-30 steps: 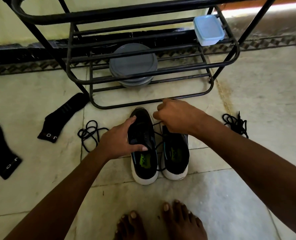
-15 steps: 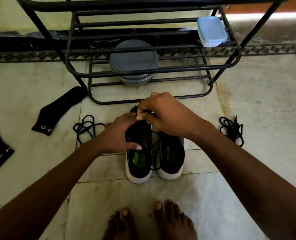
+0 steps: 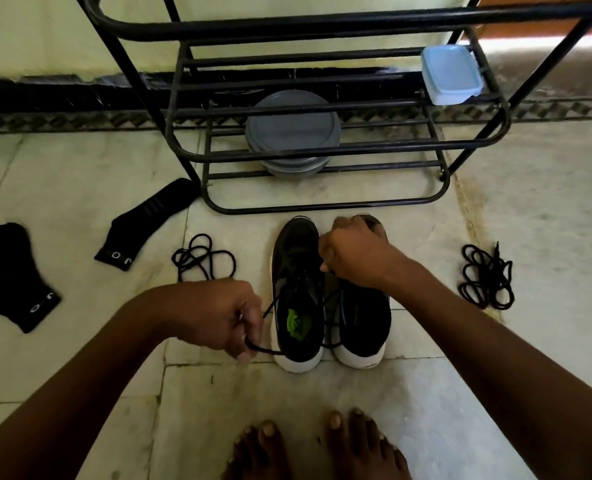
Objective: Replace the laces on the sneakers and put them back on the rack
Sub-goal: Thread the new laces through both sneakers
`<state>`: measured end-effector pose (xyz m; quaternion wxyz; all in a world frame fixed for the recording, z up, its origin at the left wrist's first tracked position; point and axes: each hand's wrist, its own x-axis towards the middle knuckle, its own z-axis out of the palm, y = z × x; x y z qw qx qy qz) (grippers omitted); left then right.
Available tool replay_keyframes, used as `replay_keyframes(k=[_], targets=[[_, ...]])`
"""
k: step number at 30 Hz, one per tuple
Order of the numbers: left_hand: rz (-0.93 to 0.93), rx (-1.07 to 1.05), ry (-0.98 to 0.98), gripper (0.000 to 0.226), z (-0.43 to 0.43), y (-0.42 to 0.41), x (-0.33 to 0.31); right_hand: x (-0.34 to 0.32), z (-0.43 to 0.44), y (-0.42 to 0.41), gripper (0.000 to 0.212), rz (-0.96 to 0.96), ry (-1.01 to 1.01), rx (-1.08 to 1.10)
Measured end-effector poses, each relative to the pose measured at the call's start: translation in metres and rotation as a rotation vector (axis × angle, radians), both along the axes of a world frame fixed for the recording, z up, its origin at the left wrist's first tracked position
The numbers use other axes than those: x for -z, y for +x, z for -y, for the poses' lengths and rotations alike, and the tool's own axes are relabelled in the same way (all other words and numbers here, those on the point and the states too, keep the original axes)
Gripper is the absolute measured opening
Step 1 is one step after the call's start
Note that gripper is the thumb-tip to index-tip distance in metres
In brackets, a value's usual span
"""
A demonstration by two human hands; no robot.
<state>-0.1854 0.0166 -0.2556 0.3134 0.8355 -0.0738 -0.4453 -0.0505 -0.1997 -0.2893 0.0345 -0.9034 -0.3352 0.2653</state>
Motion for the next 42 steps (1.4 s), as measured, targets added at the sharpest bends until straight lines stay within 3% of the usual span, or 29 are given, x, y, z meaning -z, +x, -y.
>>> replay_keyframes(k=[3,6,10,13,15,18,22,26,31,33,35,36,39,42], targets=[[-0.053,0.129,0.274,0.017,-0.006,-0.002,0.008,0.010,-0.004,-0.010,0.023,0.032,-0.063,-0.084],[-0.037,0.038,0.211,0.025,-0.009,0.003,0.010,0.003,-0.003,-0.010,0.012,0.016,0.008,-0.071],[0.332,-0.346,0.076,0.030,0.008,0.022,0.017,-0.027,0.008,0.002,0.010,-0.429,0.531,0.237],[0.540,-0.481,-0.040,0.048,0.028,0.043,0.024,-0.059,0.012,0.005,0.011,-0.516,0.753,0.298],[0.497,-0.478,-0.208,0.040,0.040,0.057,0.024,-0.076,0.014,0.007,0.017,-0.469,0.872,0.330],[0.471,-0.770,-0.428,0.004,0.046,0.077,0.015,-0.083,0.027,0.017,0.020,-0.376,0.955,0.381],[0.182,-1.147,-0.789,0.008,0.033,0.085,0.011,-0.074,0.056,0.025,0.018,-0.370,0.906,0.403],[0.123,-1.392,-0.872,0.013,0.026,0.083,0.023,-0.047,0.087,0.026,0.014,-0.317,0.815,0.407],[0.222,-1.501,-0.840,0.008,0.030,0.091,0.030,-0.009,0.107,0.017,0.016,-0.264,0.486,0.370],[0.232,-1.404,-0.806,0.023,0.035,0.094,0.032,-0.001,0.103,0.009,0.012,-0.302,0.492,0.397],[0.313,-1.277,-0.543,0.053,0.041,0.095,0.039,0.005,0.091,0.001,0.011,-0.263,0.521,0.398],[0.388,-1.256,-0.373,0.057,0.045,0.093,0.042,0.009,0.084,-0.002,0.013,-0.204,0.527,0.364],[0.623,-1.176,-0.037,0.032,0.053,0.083,0.051,0.014,0.060,-0.007,0.014,-0.115,0.620,0.371],[0.550,-0.853,0.031,0.012,0.056,0.065,0.061,0.020,0.040,-0.005,0.009,-0.161,0.767,0.631]])
